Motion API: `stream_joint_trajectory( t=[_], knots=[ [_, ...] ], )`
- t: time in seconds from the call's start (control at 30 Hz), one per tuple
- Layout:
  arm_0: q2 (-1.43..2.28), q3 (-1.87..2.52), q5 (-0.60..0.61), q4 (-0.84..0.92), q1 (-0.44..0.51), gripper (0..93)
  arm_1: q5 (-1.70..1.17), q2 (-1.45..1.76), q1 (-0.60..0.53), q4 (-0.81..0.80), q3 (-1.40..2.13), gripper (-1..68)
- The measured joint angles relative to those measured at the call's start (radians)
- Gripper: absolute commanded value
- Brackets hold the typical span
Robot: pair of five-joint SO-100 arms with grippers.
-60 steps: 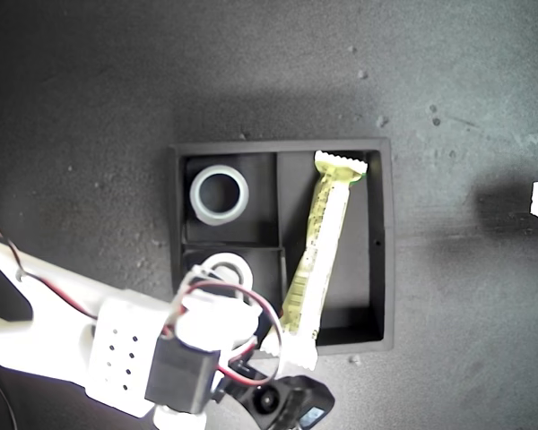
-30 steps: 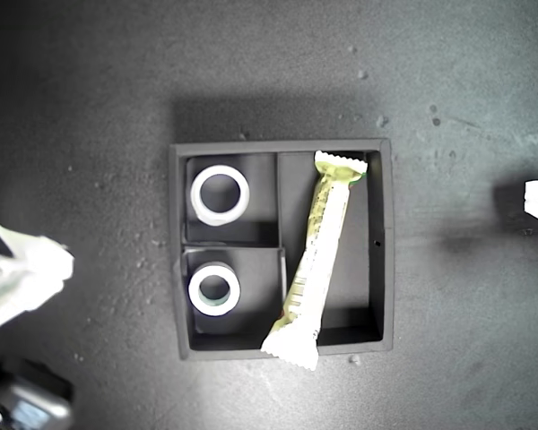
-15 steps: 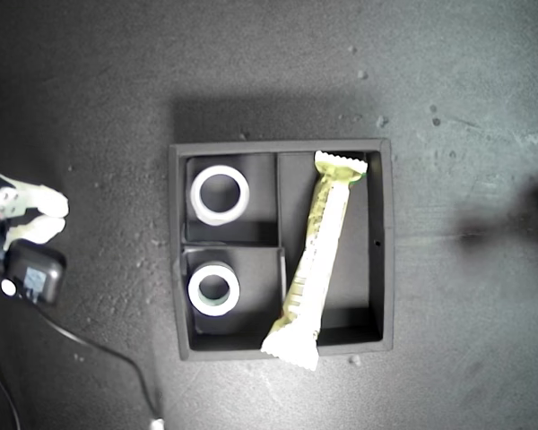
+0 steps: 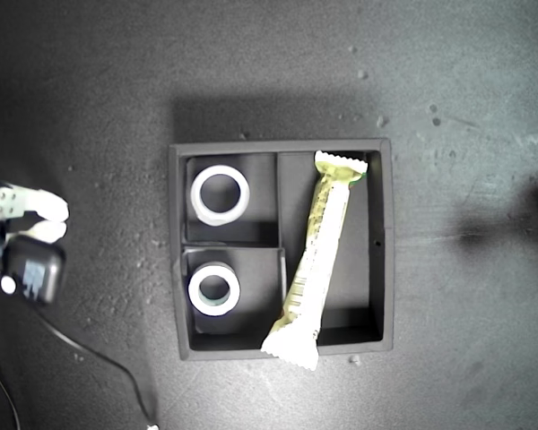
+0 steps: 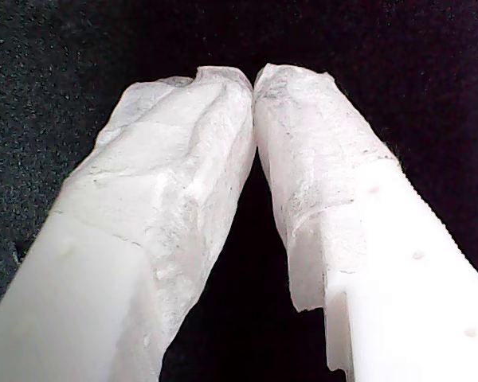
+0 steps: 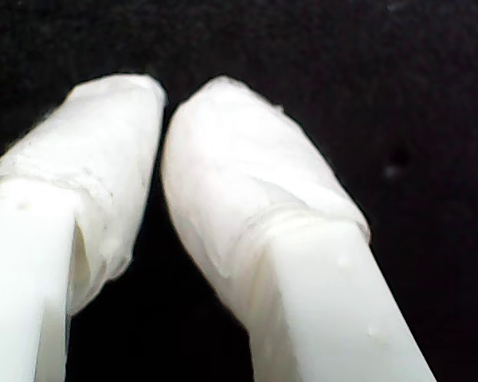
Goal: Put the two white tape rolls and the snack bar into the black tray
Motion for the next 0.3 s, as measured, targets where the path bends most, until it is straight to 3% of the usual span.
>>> stream_joint_trajectory(
  t=[0.3],
  knots=[
    [0.000, 0.000, 0.043, 0.000, 0.000, 0.3, 0.000, 0.000, -0.002, 0.000, 0.000, 0.1]
  ],
)
